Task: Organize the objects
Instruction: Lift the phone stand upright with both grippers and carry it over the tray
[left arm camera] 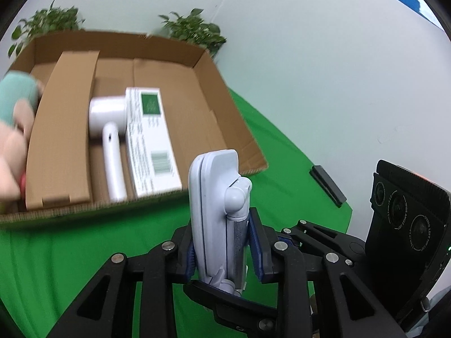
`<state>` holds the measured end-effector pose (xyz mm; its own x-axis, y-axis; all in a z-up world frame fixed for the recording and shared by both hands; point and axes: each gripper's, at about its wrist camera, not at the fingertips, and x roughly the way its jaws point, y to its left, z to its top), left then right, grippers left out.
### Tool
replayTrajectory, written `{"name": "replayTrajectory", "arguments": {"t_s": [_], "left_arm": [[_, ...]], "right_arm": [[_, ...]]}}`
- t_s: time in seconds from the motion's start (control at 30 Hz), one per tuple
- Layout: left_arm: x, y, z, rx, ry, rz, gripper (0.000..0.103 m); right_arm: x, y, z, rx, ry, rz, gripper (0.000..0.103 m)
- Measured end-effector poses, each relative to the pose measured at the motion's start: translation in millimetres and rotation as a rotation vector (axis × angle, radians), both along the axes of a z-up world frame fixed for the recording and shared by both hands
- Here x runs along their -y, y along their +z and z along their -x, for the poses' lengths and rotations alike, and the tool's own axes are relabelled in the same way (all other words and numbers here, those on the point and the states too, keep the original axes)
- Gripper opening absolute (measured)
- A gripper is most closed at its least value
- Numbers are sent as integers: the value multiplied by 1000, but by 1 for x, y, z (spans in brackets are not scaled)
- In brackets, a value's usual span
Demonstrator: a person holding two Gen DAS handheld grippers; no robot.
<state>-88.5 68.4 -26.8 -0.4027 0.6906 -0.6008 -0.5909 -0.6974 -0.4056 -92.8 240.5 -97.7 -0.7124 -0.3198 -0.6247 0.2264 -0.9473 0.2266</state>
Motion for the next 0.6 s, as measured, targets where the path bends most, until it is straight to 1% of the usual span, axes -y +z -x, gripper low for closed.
{"name": "replayTrajectory", "arguments": {"t_s": [0.1,0.17,0.27,0.37,0.5,0.6], "left_arm": [[-6,17,9,-36,-11,7,27],[-12,29,21,-49,-26,7,27],[-22,44,36,-70,-49,12,27],[-37,61,52,-95,-71,24,27],[-47,71,72,-95,-88,26,26],[-53,68,90,-68,-92,12,26]], "right_arm": [[-4,11,7,-31,-9,3,65],[-11,18,16,-43,-7,34,65],[-20,32,28,-77,-21,26,65],[-30,43,42,-93,-33,38,65],[-41,55,60,-92,-33,42,65],[-48,56,75,-80,-33,35,65]]}}
